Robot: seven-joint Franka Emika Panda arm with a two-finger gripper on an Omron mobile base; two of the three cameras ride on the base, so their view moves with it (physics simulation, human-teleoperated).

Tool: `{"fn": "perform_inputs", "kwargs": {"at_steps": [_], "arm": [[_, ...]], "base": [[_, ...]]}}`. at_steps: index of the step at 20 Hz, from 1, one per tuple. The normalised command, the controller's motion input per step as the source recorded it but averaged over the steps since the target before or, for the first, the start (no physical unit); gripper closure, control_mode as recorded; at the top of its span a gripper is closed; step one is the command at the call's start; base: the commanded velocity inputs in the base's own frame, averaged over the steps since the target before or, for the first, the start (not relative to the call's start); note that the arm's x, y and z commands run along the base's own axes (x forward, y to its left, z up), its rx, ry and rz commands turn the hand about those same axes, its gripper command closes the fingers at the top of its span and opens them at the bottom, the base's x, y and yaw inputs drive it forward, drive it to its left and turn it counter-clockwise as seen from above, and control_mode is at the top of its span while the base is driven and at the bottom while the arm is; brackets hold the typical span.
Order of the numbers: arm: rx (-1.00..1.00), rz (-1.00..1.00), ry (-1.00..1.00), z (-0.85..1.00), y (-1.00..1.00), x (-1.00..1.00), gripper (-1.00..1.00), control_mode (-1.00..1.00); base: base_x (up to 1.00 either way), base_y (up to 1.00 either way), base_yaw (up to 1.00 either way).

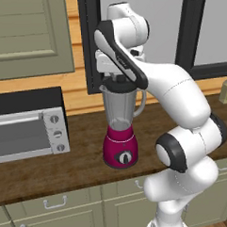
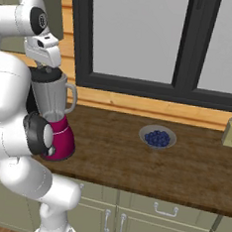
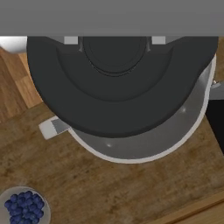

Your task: Close the lid blender by securely placing the lid on top.

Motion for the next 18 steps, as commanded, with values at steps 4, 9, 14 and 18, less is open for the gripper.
{"fn": "perform_inputs", "kwargs": {"at_steps": [4, 9, 14, 18], "arm": [[0.00, 0.00, 0.00, -0.10, 0.00, 0.00, 1.00, -1.00], [0.00, 0.00, 0.00, -0.11, 0.00, 0.03, 1.00, -1.00], [0.00, 0.00, 0.00, -0.11, 0.00, 0.04, 1.00, -1.00], [0.00, 0.00, 0.00, -0.11, 0.00, 0.03, 1.00, -1.00]], "base": [[0.00, 0.00, 0.00], [0.00, 0.00, 0.00], [0.00, 0.00, 0.00], [0.00, 0.00, 0.00]]}}
